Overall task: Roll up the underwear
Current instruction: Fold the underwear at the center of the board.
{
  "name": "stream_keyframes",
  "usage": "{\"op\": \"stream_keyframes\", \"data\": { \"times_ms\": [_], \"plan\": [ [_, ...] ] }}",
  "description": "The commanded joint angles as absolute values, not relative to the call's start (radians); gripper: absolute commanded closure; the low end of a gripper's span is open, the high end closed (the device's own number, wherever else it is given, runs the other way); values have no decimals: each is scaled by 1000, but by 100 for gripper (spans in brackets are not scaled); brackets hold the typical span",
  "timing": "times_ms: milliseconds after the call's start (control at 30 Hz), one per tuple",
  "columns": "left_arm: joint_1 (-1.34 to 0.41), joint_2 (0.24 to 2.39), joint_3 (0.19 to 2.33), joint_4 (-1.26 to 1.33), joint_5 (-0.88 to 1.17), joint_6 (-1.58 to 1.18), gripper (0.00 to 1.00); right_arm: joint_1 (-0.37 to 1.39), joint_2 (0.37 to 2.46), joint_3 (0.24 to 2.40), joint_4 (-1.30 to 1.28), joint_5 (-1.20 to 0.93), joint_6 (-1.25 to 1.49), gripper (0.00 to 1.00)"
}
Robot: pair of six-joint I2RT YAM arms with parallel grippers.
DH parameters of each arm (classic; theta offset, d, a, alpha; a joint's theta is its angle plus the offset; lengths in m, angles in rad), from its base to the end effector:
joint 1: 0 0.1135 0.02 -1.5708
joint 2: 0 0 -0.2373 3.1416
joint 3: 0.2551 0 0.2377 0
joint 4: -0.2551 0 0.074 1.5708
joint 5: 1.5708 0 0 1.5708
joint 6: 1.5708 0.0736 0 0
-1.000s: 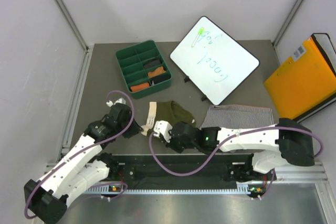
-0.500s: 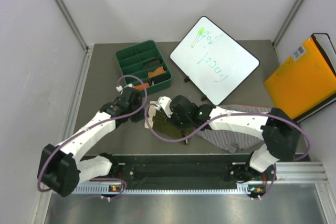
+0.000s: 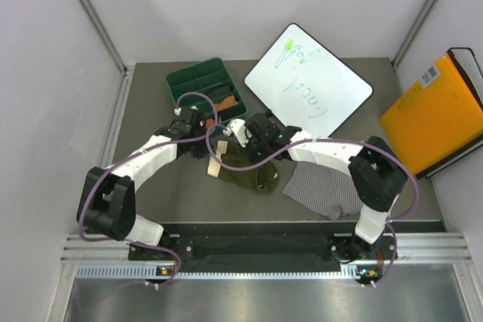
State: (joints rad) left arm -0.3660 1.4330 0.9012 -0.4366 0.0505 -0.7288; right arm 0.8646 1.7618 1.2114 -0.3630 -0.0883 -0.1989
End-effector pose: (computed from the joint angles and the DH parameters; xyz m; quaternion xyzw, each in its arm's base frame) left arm 0.2785 -0.1107 0.1621 -0.1649 0.9404 -0.1749 0.2407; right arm 0.2433 0.2952 0.1607 -0.4917 0.8078 0.1448 0.2912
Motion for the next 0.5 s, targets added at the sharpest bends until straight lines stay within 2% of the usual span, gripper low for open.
{"op": "stream_keyframes", "data": {
  "times_ms": [0, 467],
  "plan": [
    [-336, 1505, 977, -390, 80, -673, 100, 828, 1827, 1285, -382, -127, -238, 100],
    [-313, 1623, 1054, -374, 91, -650, 100, 776, 1913, 1373, -383, -86, -233, 100]
  ]
}}
